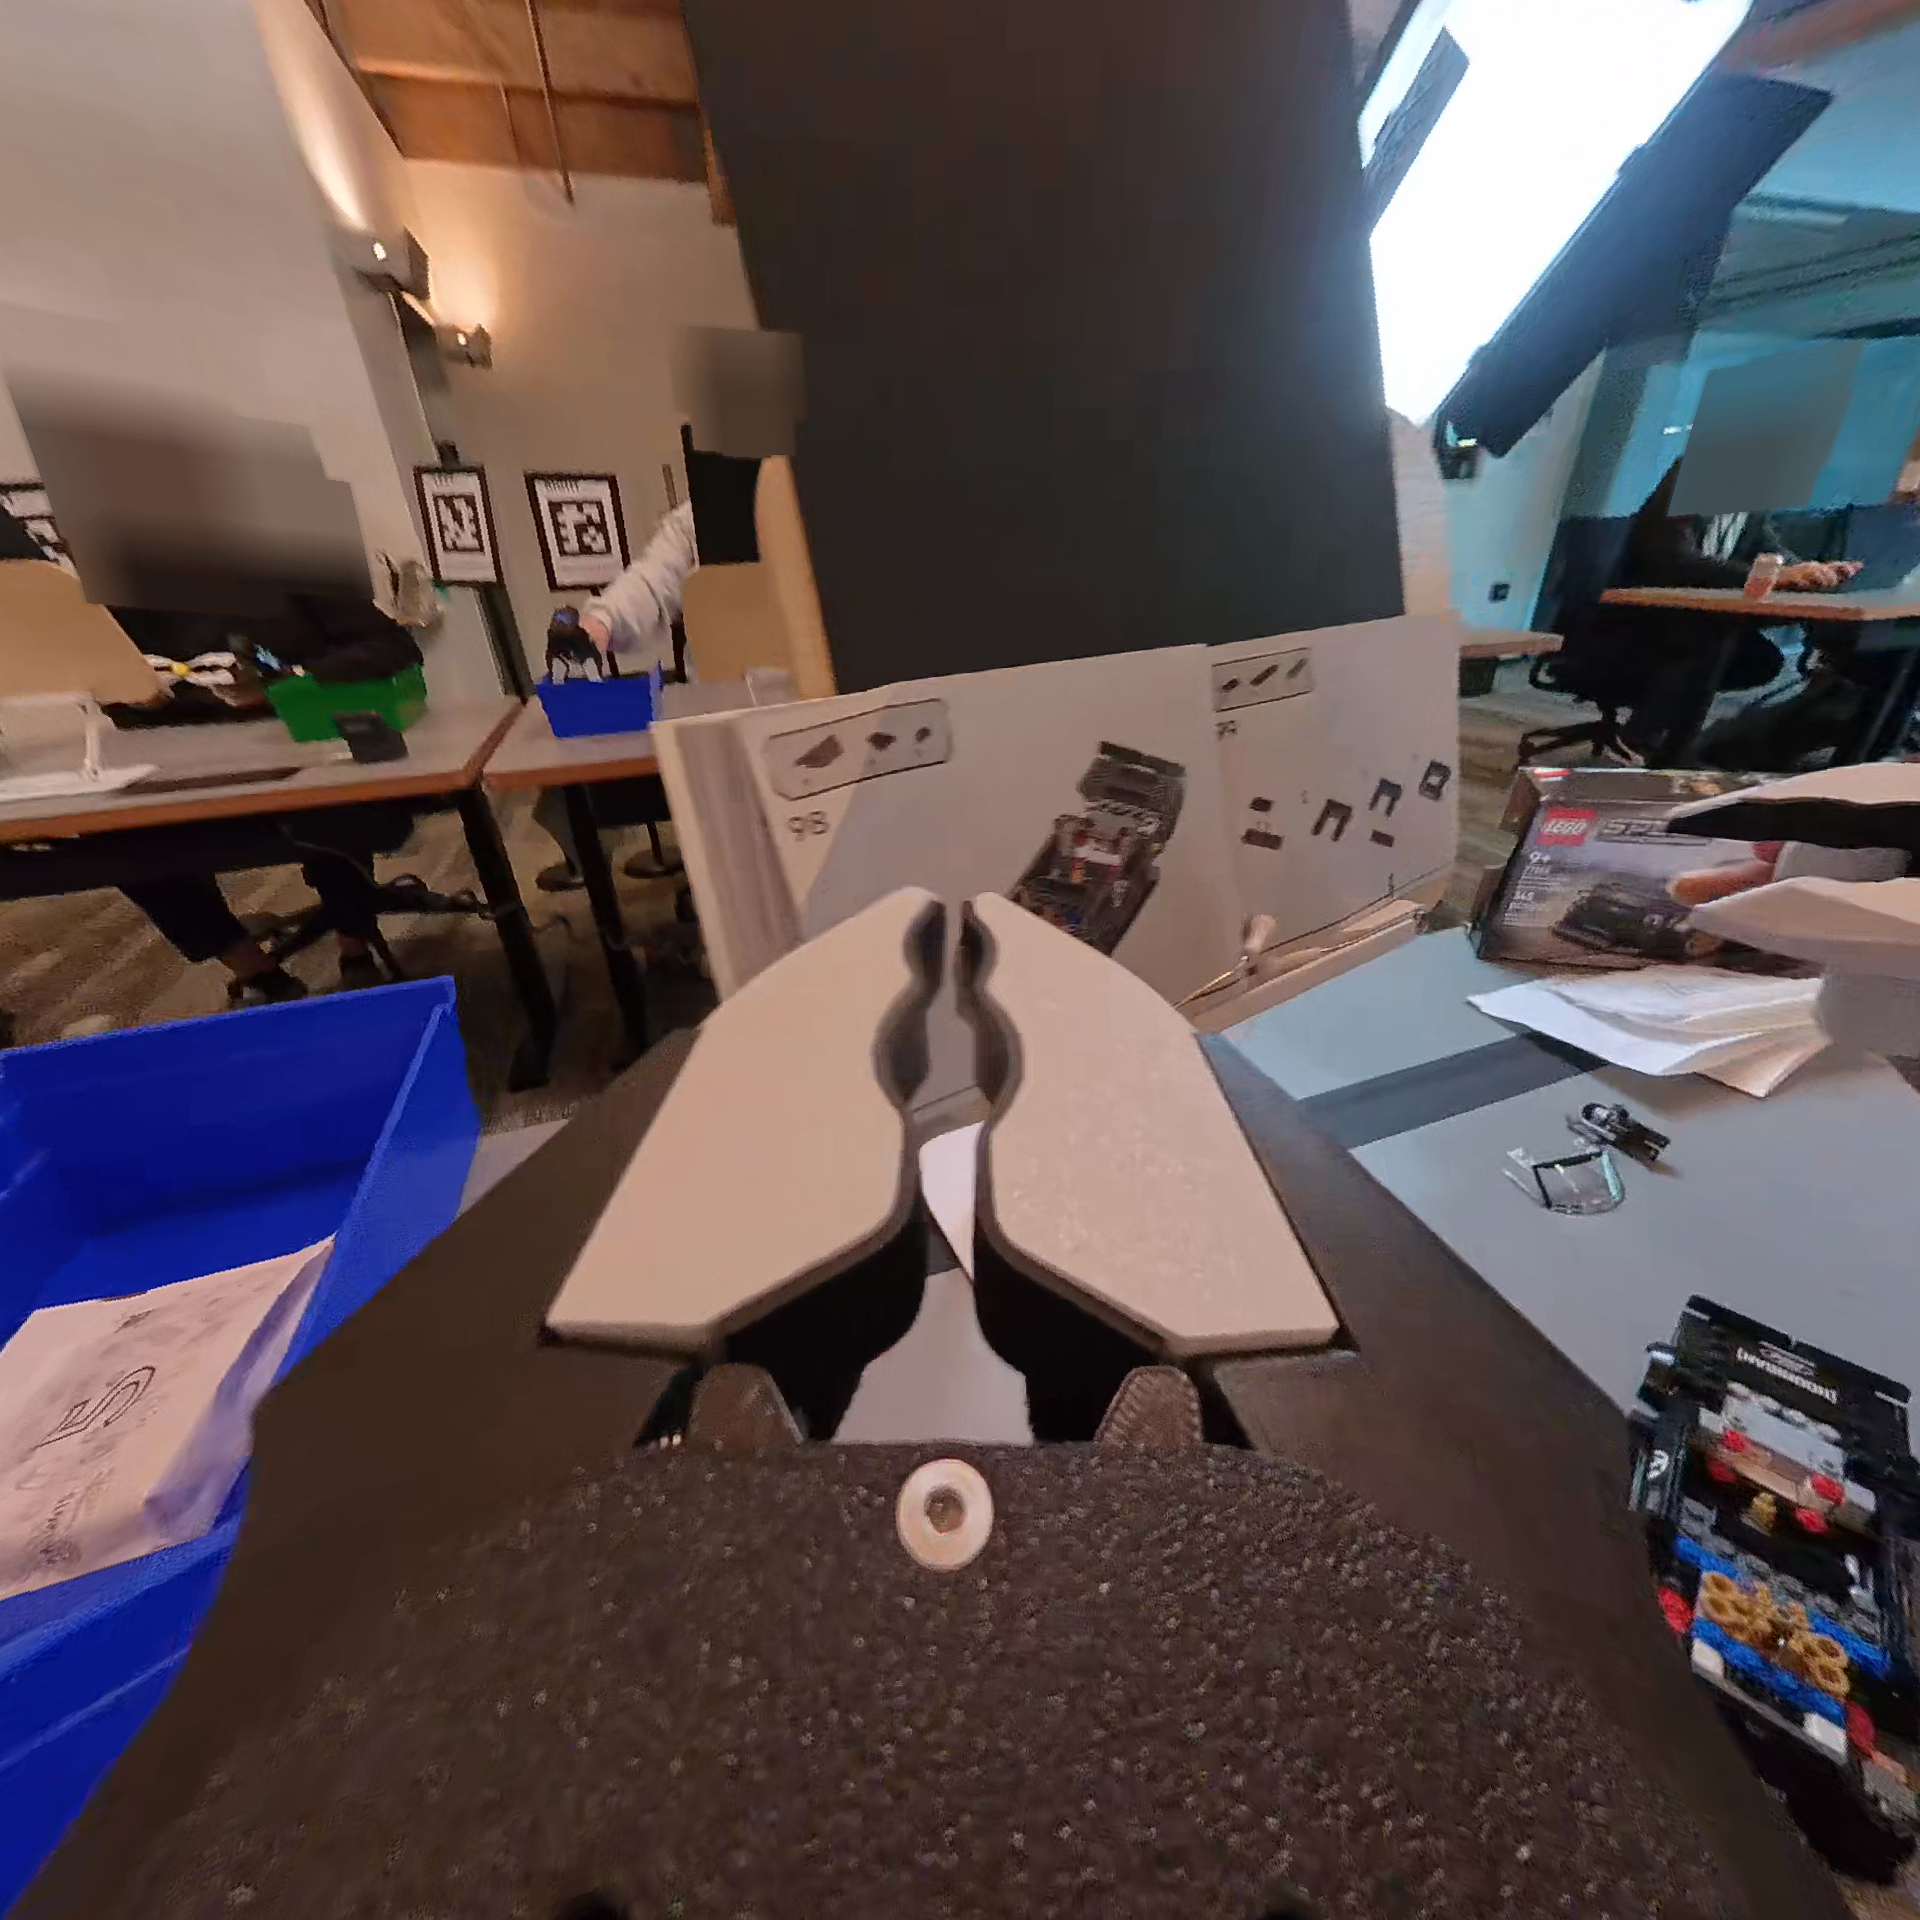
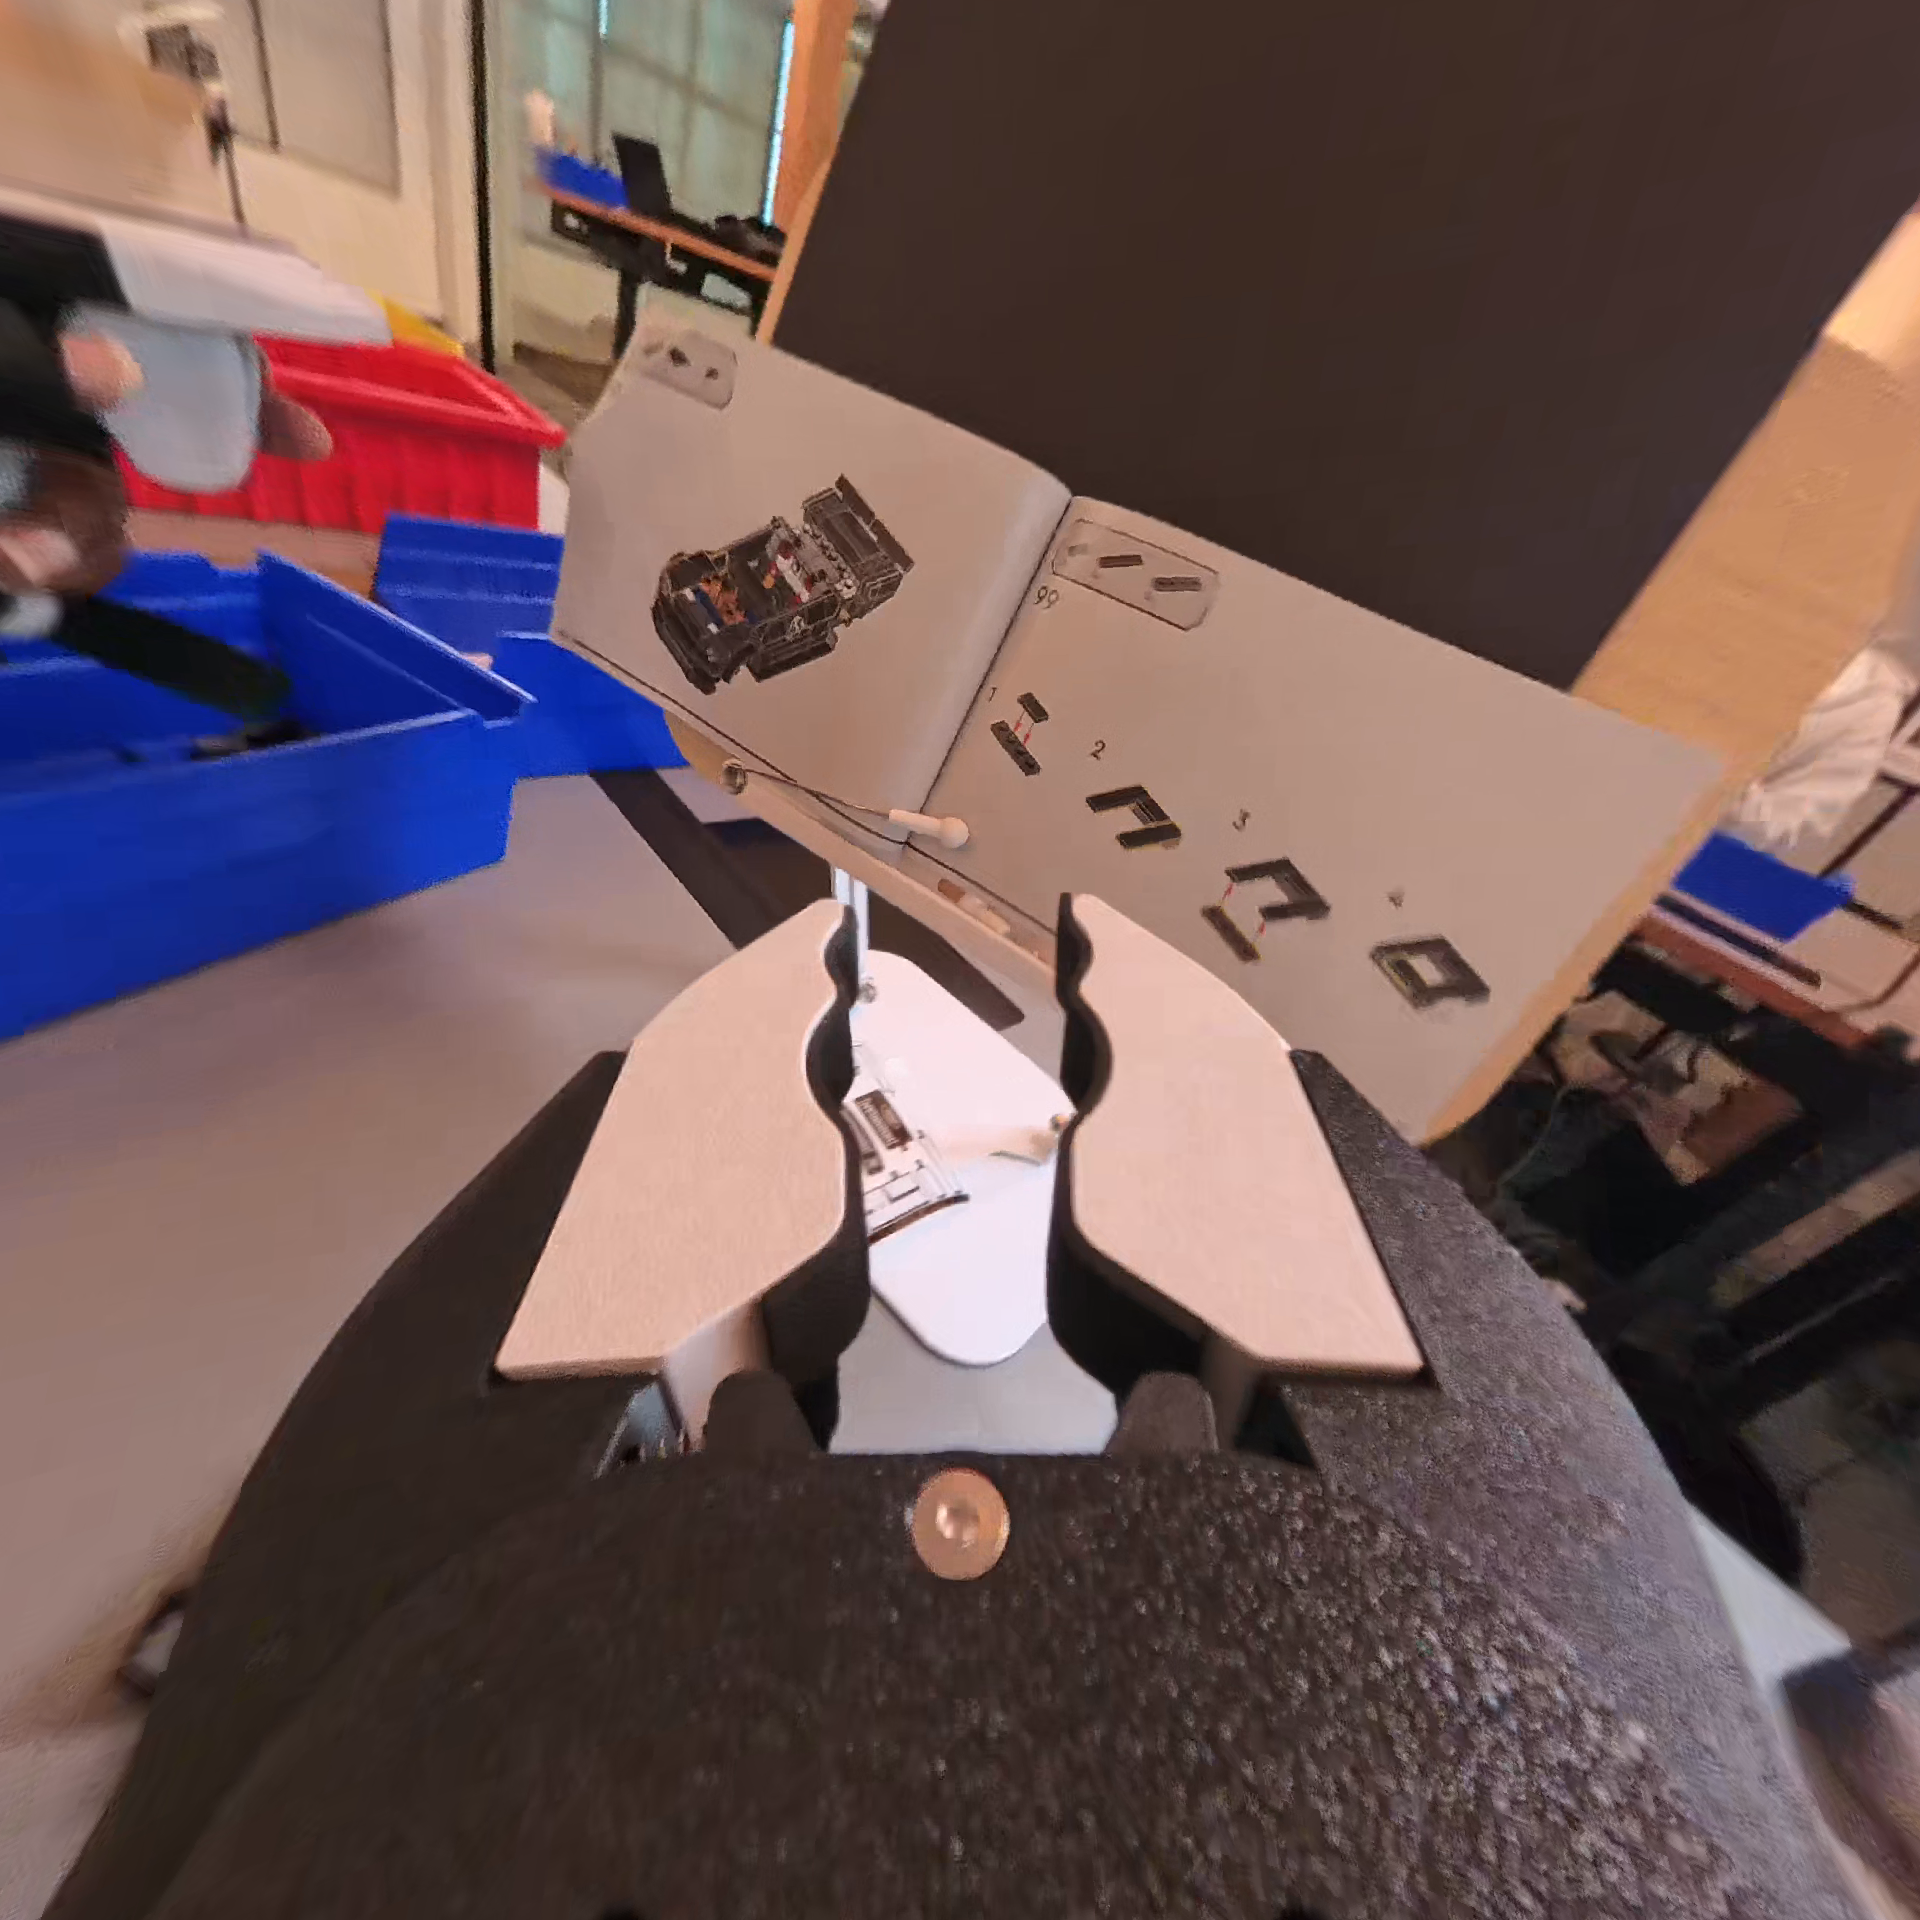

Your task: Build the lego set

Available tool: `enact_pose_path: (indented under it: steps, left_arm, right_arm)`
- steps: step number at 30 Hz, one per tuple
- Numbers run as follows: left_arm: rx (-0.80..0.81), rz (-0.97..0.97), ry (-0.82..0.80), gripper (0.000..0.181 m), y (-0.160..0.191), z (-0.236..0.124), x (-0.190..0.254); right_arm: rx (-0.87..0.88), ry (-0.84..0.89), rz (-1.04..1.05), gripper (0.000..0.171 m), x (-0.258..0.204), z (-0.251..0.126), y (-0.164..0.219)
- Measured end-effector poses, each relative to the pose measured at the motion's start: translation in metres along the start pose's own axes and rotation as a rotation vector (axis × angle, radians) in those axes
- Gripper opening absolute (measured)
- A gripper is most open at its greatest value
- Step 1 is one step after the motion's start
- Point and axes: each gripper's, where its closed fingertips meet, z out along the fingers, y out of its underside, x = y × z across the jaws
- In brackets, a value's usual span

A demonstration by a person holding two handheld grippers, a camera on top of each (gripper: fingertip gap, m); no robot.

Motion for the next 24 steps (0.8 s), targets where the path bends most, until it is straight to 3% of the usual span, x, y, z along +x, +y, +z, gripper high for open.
enact_pose_path:
  steps: [5, 12, 24]
  left_arm:
    - [-0.017, 0.043, -0.077, 0.000, 0.012, 0.009, 0.028]
    - [0.047, -0.029, -0.209, 0.000, -0.008, 0.031, 0.013]
    - [0.063, -0.039, -0.323, 0.000, 0.000, 0.058, -0.029]
  right_arm:
    - [0.039, 0.069, 0.145, 0.000, -0.004, -0.055, -0.011]
    - [0.199, 0.165, 0.259, 0.000, 0.005, -0.107, -0.029]
    - [0.219, 0.139, 0.229, 0.000, 0.008, -0.105, -0.013]
